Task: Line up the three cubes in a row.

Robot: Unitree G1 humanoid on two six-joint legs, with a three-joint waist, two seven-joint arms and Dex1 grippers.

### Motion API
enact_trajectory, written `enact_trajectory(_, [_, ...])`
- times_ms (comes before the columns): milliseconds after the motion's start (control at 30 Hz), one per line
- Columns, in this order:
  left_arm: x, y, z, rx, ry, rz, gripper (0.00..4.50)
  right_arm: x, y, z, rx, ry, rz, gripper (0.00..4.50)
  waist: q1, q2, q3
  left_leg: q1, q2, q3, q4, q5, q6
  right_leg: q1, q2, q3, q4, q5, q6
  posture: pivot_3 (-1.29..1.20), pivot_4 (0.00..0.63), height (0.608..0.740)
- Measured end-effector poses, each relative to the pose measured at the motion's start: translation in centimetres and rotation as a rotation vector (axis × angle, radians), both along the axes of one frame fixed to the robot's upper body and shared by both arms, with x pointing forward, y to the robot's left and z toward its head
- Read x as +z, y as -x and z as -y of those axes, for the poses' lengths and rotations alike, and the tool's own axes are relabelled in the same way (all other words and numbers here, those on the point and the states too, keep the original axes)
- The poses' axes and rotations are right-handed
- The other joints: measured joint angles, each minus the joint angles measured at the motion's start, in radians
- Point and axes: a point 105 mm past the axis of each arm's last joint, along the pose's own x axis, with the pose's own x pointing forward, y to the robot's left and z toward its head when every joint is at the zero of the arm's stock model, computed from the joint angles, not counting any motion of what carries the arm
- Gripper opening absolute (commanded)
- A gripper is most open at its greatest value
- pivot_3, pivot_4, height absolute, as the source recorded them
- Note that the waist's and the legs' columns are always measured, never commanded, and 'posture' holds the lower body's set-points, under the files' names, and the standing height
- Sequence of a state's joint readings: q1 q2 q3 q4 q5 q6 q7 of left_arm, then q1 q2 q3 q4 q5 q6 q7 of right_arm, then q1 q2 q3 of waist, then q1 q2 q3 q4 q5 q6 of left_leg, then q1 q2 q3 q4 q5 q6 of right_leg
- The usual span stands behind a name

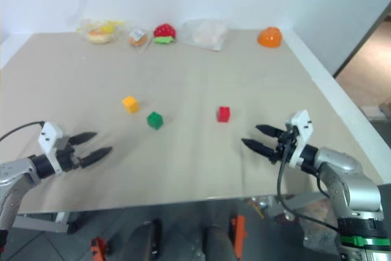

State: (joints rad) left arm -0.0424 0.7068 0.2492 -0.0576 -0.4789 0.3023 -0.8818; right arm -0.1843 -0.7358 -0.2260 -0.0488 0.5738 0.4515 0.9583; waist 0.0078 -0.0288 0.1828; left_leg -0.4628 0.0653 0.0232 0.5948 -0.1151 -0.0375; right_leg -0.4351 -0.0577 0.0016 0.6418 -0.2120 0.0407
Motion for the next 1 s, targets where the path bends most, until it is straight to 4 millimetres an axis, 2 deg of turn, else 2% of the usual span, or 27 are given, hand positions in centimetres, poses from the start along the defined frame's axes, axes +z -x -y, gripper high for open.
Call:
enact_trajectory(67, [0.0, 0.0, 0.0, -0.006, 0.002, 0.0, 4.04, 0.0, -0.2, 0.0, -0.001, 0.006, 0.005, 3.81, 0.0, 0.0, 0.0, 0.0, 0.0, 0.0, 0.0, 0.0, 0.0, 0.0, 0.0, 0.0, 0.0, 0.0, 0.0, 0.0, 0.15, 0.74])
enact_trajectory(167, [1.4, -0.2, 1.7, -0.119, -0.003, 0.03, 4.04, -0.4, -1.9, 0.5, -0.03, 0.058, 0.031, 3.81, 0.0, 0.0, 0.0, 0.0, 0.0, 0.0, 0.002, 0.0, 0.0, 0.0, 0.0, 0.0, 0.0, 0.0, 0.001, 0.0, 0.15, 0.74])
enact_trajectory(333, [1.3, 1.6, 4.5, -0.379, -0.029, -0.014, 4.04, -0.6, -4.4, 0.6, 0.001, 0.155, 0.06, 3.81, -0.004, 0.0, 0.0, 0.0, 0.0, 0.003, 0.002, 0.0, 0.0, 0.0, 0.0, 0.002, 0.0, 0.001, 0.001, 0.0, 0.15, 0.74])
enact_trajectory(433, [1.4, 2.3, 5.7, -0.495, -0.042, -0.017, 4.04, -0.3, -5.8, 0.0, 0.049, 0.204, 0.079, 3.81, -0.004, 0.0, 0.0, 0.0, 0.001, 0.003, 0.002, 0.001, 0.001, -0.001, 0.001, 0.002, 0.001, 0.001, 0.001, 0.0, 0.15, 0.74])
enact_trajectory(533, [1.9, 2.5, 6.9, -0.579, -0.052, -0.003, 4.04, -0.6, -7.1, -1.6, 0.138, 0.273, 0.088, 3.81, -0.004, 0.0, 0.0, 0.0, 0.001, 0.002, 0.002, 0.001, 0.002, -0.001, 0.002, 0.002, 0.001, 0.002, 0.001, 0.0, 0.15, 0.74])
enact_trajectory(633, [2.4, 2.3, 7.3, -0.6, -0.06, 0.014, 4.04, -1.1, -7.7, -2.7, 0.202, 0.319, 0.081, 3.81, -0.005, 0.0, 0.0, 0.0, 0.001, 0.002, 0.002, 0.001, 0.002, -0.001, 0.002, 0.003, 0.002, 0.002, 0.001, 0.0, 0.15, 0.74])
enact_trajectory(733, [2.4, 2.2, 7.7, -0.606, -0.053, 0.022, 4.04, -0.8, -8.8, -3.9, 0.256, 0.356, 0.093, 3.81, -0.006, 0.0, 0.0, 0.0, 0.0, 0.003, 0.002, 0.001, 0.002, -0.001, 0.002, 0.003, 0.003, 0.002, 0.002, 0.0, 0.15, 0.74])
enact_trajectory(1000, [1.7, 3.2, 8.0, -0.584, -0.047, 0.009, 4.04, 0.0, -10.5, -4.5, 0.254, 0.394, 0.11, 3.81, -0.015, 0.0, 0.0, 0.0, 0.001, 0.002, 0.002, 0.001, 0.003, -0.001, 0.003, 0.004, 0.004, 0.003, 0.001, 0.0, 0.15, 0.74])
